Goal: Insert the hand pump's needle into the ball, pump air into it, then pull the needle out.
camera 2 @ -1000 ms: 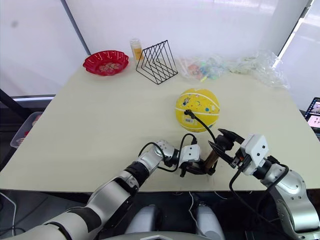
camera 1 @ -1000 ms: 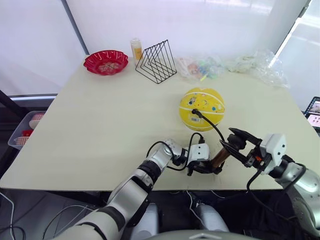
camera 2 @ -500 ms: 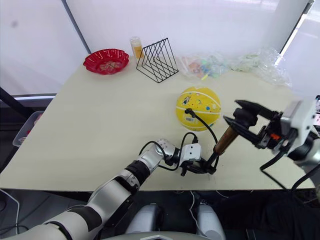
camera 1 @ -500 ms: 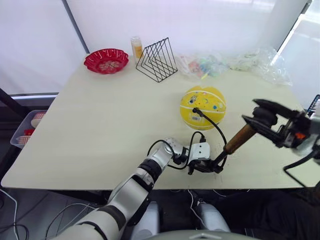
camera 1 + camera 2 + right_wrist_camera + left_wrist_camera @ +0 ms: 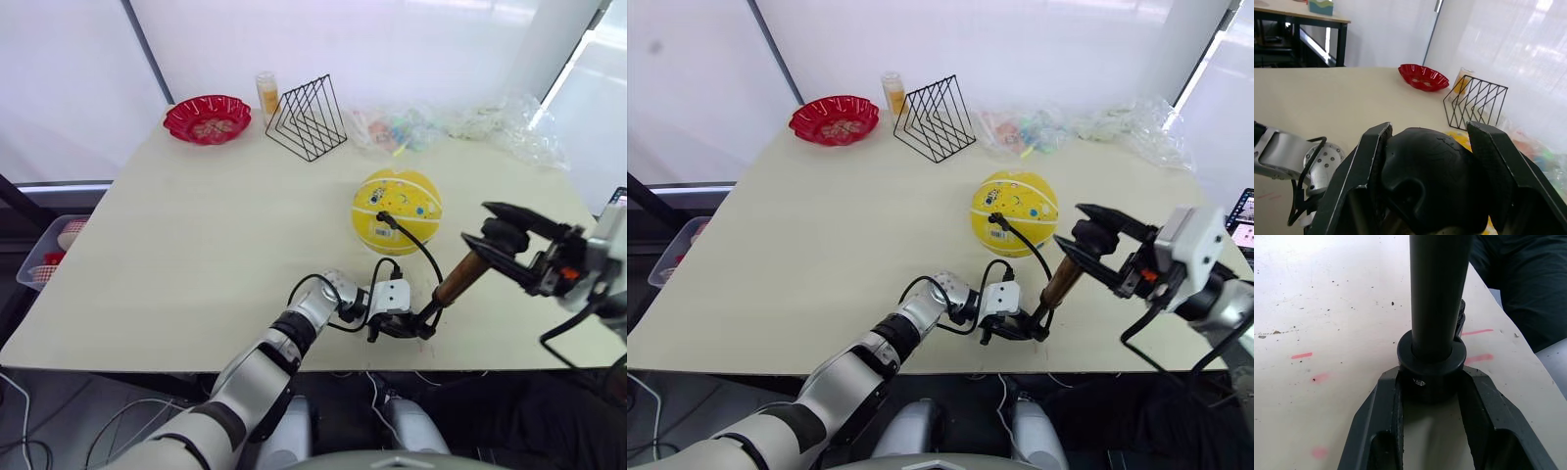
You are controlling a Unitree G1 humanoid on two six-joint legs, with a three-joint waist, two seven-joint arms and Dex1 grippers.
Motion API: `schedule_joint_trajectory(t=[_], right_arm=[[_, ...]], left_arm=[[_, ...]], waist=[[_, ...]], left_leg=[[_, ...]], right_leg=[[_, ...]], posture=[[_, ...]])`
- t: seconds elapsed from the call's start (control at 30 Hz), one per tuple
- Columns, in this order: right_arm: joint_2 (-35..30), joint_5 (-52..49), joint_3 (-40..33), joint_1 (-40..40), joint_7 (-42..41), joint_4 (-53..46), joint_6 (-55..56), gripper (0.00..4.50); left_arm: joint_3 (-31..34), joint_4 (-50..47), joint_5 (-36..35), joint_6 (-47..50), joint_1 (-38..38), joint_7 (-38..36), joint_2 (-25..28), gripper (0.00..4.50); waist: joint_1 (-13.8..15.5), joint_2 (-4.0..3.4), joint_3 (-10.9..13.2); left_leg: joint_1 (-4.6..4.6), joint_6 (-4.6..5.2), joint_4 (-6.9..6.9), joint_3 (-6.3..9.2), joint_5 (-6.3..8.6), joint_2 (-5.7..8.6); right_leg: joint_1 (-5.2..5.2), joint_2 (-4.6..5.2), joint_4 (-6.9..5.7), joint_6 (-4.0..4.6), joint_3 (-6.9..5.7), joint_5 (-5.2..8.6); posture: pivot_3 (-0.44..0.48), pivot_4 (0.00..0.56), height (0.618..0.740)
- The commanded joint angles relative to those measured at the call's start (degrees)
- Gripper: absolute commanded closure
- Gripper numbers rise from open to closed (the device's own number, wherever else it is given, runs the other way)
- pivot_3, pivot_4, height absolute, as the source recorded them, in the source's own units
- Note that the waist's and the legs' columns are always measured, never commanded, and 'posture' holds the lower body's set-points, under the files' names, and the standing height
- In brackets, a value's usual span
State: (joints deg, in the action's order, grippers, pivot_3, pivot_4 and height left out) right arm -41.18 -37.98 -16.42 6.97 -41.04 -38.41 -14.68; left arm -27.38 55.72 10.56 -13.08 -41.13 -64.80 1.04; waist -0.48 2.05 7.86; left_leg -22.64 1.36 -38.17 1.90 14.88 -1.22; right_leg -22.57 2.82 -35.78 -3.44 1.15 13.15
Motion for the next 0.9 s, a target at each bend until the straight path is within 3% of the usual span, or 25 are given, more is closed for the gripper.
schedule_joint_trajectory(t=[0.03,0.2,0.5,0.73,0.9], right_arm=[[0.8,3.57,4.35,1.79,-2.24,2.23,0.96,2.56],[5.41,17.05,15.24,6.24,-3.93,12.89,12.16,2.56],[10.51,20.79,17.99,7.25,-3.24,20.83,20.8,2.56],[9.43,14.77,14.86,6.64,-3.21,14.04,17.7,2.56],[4.59,5.65,6.65,3.15,-2.2,5.25,10.99,2.56]], left_arm=[[-2.72,6.05,4.46,4.29,2.84,0.51,2.31,3.4],[-2.62,5.8,4.39,4.35,2.99,0.42,2.85,3.4],[-2.75,5.62,4.38,4.4,3.22,0.3,3.02,3.4],[-2.78,5.57,4.39,4.42,3.38,0.26,2.96,3.4],[-2.81,5.47,4.48,4.46,3.4,0.03,3.1,3.4]], waist=[[-0.07,0.02,-0.07],[0.01,0.35,-0.41],[-0.21,0.32,-0.69],[-0.19,0.19,-0.61],[-0.1,-0.31,-0.24]], left_leg=[[0.01,0.0,0.0,-0.01,0.0,-0.01],[0.03,-0.01,0.11,0.08,0.0,-0.04],[0.22,-0.01,0.15,0.03,0.01,-0.07],[0.2,-0.01,0.17,0.04,0.01,-0.07],[0.03,-0.01,0.16,0.01,0.0,-0.03]], right_leg=[[0.0,0.08,0.0,0.0,-0.08,0.0],[0.0,0.05,0.0,0.07,-0.2,0.04],[0.12,0.09,0.0,0.1,-0.16,0.05],[0.11,0.08,0.0,0.1,-0.18,0.06],[0.0,0.08,0.0,0.1,-0.18,0.05]], posture=[[0.0,0.15,0.74],[0.0,0.15,0.74],[0.0,0.15,0.74],[0.0,0.15,0.74],[0.0,0.15,0.74]])
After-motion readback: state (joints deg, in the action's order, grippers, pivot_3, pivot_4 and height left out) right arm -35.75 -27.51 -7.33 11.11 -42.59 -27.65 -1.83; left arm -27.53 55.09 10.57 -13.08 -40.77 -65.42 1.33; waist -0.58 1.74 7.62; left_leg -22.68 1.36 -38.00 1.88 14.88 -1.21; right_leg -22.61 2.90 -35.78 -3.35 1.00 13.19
